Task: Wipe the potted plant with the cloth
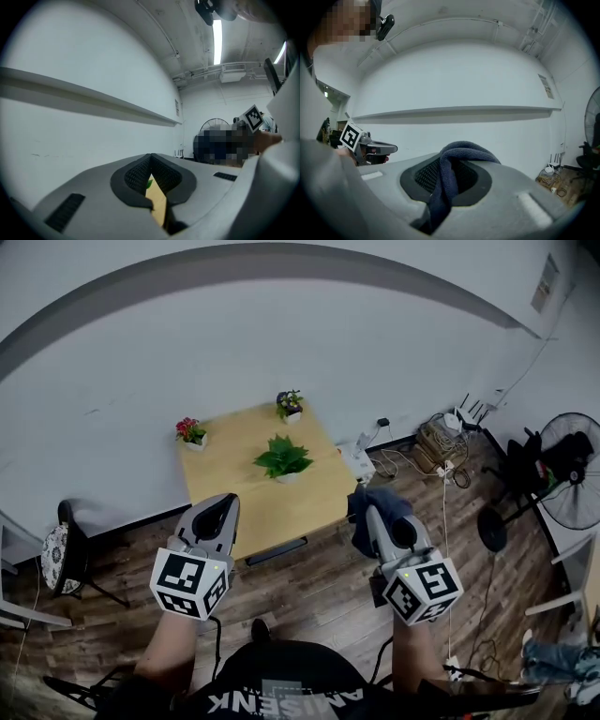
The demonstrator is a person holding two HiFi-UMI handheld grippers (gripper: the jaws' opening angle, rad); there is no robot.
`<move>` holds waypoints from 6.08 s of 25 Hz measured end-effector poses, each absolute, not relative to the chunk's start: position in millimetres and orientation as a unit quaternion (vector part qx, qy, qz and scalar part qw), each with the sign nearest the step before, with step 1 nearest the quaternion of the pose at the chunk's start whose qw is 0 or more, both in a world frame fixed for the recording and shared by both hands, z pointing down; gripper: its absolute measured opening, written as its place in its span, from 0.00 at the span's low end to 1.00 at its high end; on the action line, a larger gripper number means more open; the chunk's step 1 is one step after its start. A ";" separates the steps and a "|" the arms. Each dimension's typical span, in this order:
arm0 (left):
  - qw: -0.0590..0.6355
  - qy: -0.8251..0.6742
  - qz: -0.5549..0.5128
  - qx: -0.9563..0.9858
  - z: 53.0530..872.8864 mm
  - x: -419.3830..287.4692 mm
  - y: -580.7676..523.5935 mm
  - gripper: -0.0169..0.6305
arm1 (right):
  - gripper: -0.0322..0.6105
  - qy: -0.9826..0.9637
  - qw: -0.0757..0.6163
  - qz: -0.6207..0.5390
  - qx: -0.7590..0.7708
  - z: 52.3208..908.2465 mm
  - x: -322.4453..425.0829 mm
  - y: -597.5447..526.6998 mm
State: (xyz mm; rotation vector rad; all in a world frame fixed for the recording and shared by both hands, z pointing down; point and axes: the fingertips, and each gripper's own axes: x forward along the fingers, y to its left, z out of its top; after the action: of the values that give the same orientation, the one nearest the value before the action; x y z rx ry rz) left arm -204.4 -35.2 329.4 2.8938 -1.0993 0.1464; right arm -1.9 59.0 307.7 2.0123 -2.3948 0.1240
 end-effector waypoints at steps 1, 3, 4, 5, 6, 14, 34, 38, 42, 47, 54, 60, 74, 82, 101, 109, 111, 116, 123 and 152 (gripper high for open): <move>0.023 -0.353 0.048 0.934 332.1 -205.6 -40.8 0.03 | 0.12 -0.761 0.003 0.044 0.647 309.5 -1.5 53.8; 0.028 -0.349 0.047 0.936 335.7 -208.0 -51.9 0.03 | 0.12 -0.759 0.004 0.047 0.650 311.3 -3.0 43.6; 0.028 -0.347 0.046 0.936 336.7 -209.0 -56.9 0.03 | 0.12 -0.760 0.006 0.045 0.649 311.3 -4.4 38.3; 0.029 -0.347 0.045 0.937 337.5 -209.9 -61.6 0.03 | 0.12 -0.761 0.008 0.044 0.647 311.9 -5.5 33.2; 0.029 -0.347 0.045 0.936 338.7 -210.4 -65.9 0.03 | 0.12 -0.762 0.010 0.046 0.646 313.3 -5.9 28.2; 0.031 -0.366 0.050 0.929 350.4 -193.8 -95.1 0.03 | 0.12 -0.780 0.002 0.050 0.624 321.4 13.3 -22.1; 0.044 -0.476 0.087 0.874 361.0 -91.1 -172.0 0.03 | 0.12 -0.871 -0.017 0.054 0.488 329.3 120.6 -157.3; 0.035 -0.487 0.108 0.866 367.7 -77.6 -184.0 0.03 | 0.12 -0.883 -0.012 0.054 0.466 329.0 130.2 -173.5; 0.023 -0.486 0.125 0.864 378.6 -72.7 -196.5 0.03 | 0.12 -0.884 -0.005 0.060 0.464 338.0 135.2 -190.2; 0.008 -0.430 0.198 0.881 414.8 -61.3 -200.8 0.10 | 0.12 -0.873 -0.004 0.073 0.482 344.6 132.4 -200.1; -0.030 -0.353 0.315 0.880 481.0 -39.8 -205.2 0.22 | 0.12 -0.860 0.007 0.086 0.502 355.8 127.0 -201.9; -0.055 -0.295 0.386 0.872 533.4 -24.3 -207.4 0.25 | 0.12 -0.844 0.017 0.104 0.526 372.1 135.5 -198.3; -0.109 -0.228 0.509 0.823 629.8 7.1 -228.3 0.21 | 0.12 -0.811 0.027 0.143 0.567 408.1 171.1 -174.1; -0.158 -0.210 0.559 0.786 663.3 6.7 -246.1 0.21 | 0.12 -0.789 0.023 0.165 0.592 430.2 193.1 -161.3; -0.175 -0.173 0.601 0.760 686.5 8.2 -259.8 0.08 | 0.12 -0.775 0.013 0.193 0.602 458.4 196.2 -145.7; -0.159 -0.148 0.600 0.770 686.0 13.5 -259.2 0.07 | 0.12 -0.773 0.013 0.198 0.602 461.7 193.4 -143.7; -0.152 -0.147 0.597 0.774 684.3 11.8 -259.2 0.06 | 0.12 -0.773 0.013 0.197 0.603 461.4 193.6 -142.7; -0.124 -0.145 0.582 0.790 669.8 7.2 -256.9 0.05 | 0.12 -0.776 0.012 0.191 0.601 455.0 194.5 -144.8; -0.067 -0.137 0.506 0.849 594.1 16.5 -238.7 0.05 | 0.12 -0.798 0.005 0.166 0.580 426.3 178.5 -153.8; 0.006 -0.126 0.373 0.919 365.7 18.4 -220.1 0.05 | 0.12 -0.912 -0.047 0.067 0.403 313.2 26.7 -195.4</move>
State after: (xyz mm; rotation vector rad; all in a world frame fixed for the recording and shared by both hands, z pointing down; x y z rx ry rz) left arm 18.4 -220.1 365.7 2.8774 -0.3950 1.1671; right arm 26.7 -195.4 313.2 1.3040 -2.9526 0.2154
